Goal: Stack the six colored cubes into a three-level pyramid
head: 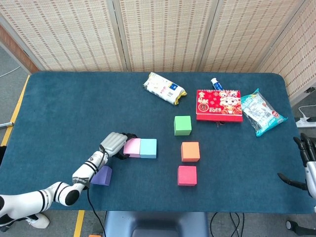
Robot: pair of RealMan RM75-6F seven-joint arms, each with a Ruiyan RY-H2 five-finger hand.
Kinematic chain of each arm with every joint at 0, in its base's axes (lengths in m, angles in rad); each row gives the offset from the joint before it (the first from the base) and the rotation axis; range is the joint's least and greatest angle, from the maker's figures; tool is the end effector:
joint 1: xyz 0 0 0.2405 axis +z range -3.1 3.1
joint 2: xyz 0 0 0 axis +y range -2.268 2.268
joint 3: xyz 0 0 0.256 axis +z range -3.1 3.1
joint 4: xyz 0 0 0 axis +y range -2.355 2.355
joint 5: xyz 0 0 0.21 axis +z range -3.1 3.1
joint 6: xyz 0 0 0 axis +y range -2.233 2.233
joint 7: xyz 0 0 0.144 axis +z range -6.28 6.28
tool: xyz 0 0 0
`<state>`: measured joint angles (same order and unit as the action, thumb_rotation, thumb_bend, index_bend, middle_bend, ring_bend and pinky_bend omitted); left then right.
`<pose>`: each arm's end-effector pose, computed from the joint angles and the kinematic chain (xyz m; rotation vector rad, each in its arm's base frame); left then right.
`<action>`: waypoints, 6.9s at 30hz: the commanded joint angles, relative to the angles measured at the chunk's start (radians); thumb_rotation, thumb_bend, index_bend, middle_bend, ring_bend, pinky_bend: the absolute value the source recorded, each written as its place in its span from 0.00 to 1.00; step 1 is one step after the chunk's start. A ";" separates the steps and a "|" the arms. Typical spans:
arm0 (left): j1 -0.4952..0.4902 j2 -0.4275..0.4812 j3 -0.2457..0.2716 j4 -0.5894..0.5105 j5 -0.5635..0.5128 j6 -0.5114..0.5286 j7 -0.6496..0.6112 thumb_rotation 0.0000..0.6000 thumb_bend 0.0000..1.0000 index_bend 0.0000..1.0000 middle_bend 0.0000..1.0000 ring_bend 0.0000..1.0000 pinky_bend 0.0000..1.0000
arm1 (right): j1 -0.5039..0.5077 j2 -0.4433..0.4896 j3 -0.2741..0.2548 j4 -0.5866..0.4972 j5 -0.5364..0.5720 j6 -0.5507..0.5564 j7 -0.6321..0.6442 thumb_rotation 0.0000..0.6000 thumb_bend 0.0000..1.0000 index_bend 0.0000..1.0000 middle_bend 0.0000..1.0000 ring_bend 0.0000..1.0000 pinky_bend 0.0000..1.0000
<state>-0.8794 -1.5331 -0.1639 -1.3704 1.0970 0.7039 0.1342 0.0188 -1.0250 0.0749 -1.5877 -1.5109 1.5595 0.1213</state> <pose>-0.1358 0.3704 -0.0330 -2.0358 -1.1017 -0.8528 -0.3241 -0.1653 0.2047 1.3016 -0.8587 0.9347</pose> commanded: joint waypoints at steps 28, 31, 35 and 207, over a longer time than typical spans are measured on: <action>-0.026 0.005 0.023 -0.038 -0.045 -0.016 0.028 1.00 0.36 0.00 0.05 0.03 0.28 | -0.008 -0.003 0.003 0.020 0.003 0.003 0.026 1.00 0.11 0.00 0.01 0.00 0.05; -0.024 0.018 0.025 -0.054 -0.043 -0.014 0.025 1.00 0.36 0.00 0.00 0.00 0.21 | -0.003 -0.001 0.003 0.019 0.000 -0.005 0.024 1.00 0.11 0.00 0.01 0.00 0.05; -0.002 0.055 0.025 -0.099 -0.014 0.032 0.015 1.00 0.35 0.00 0.00 0.00 0.14 | 0.020 0.010 -0.001 0.007 -0.015 -0.040 0.023 1.00 0.11 0.00 0.01 0.00 0.06; 0.426 0.335 0.109 -0.178 0.457 0.540 -0.288 1.00 0.35 0.00 0.00 0.00 0.09 | 0.798 -0.663 0.167 0.242 0.596 -0.751 -0.262 1.00 0.20 0.42 0.47 0.40 0.53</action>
<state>-0.4539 -1.1982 -0.0547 -1.5484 1.5543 1.2438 -0.1539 0.8166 -1.6874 0.2417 -1.3453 -0.9145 0.8082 -0.1404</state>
